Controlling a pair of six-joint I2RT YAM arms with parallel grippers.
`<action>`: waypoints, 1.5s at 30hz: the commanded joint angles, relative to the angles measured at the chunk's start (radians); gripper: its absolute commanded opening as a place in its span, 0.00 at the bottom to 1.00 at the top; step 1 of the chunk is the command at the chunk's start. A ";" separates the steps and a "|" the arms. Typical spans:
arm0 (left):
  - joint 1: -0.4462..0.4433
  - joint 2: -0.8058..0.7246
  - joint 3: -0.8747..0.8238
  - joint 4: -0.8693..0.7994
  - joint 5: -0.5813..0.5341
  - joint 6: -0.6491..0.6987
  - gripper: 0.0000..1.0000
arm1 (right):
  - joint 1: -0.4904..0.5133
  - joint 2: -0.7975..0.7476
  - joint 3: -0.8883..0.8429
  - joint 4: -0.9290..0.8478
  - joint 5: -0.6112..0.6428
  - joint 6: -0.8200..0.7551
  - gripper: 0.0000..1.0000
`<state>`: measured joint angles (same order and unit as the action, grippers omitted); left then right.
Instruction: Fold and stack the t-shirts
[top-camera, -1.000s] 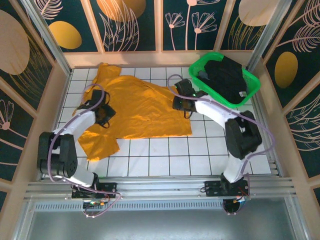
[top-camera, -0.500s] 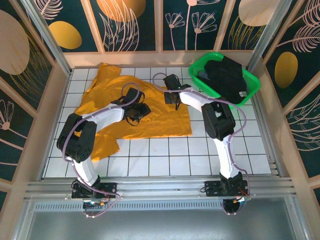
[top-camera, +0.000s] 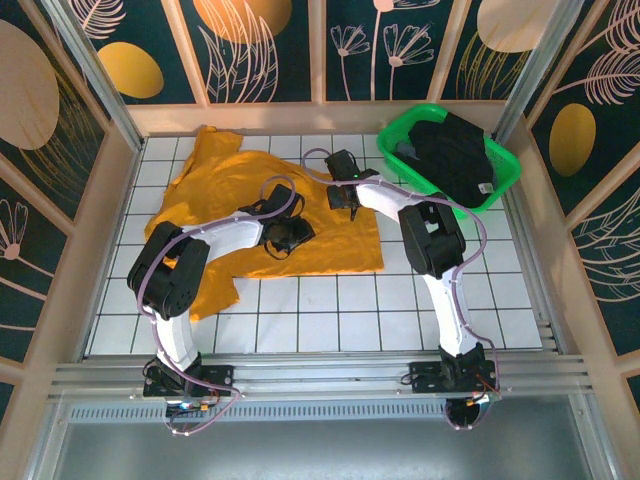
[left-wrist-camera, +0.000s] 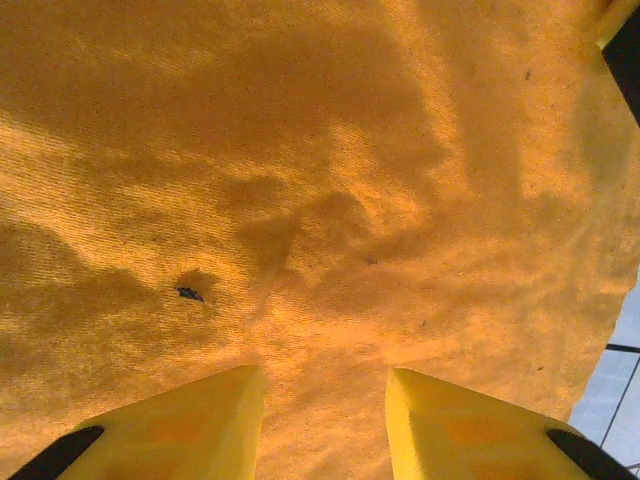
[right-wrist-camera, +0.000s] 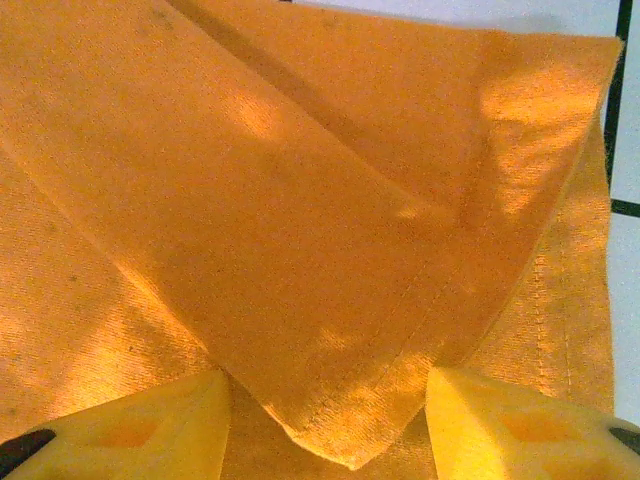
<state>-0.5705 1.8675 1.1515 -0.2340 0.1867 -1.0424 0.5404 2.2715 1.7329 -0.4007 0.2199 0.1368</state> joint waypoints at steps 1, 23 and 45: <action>-0.003 0.005 -0.039 -0.012 0.006 -0.006 0.36 | -0.002 0.033 0.019 -0.036 0.038 0.017 0.47; -0.003 -0.080 -0.300 -0.031 -0.004 -0.003 0.28 | -0.125 0.245 0.487 -0.165 -0.022 0.082 0.00; -0.003 -0.148 -0.324 -0.040 0.030 0.007 0.30 | -0.213 0.350 0.679 -0.132 -0.097 0.171 0.00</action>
<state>-0.5697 1.7149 0.8631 -0.1505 0.2119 -1.0416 0.3305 2.5893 2.3856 -0.5377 0.1337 0.2916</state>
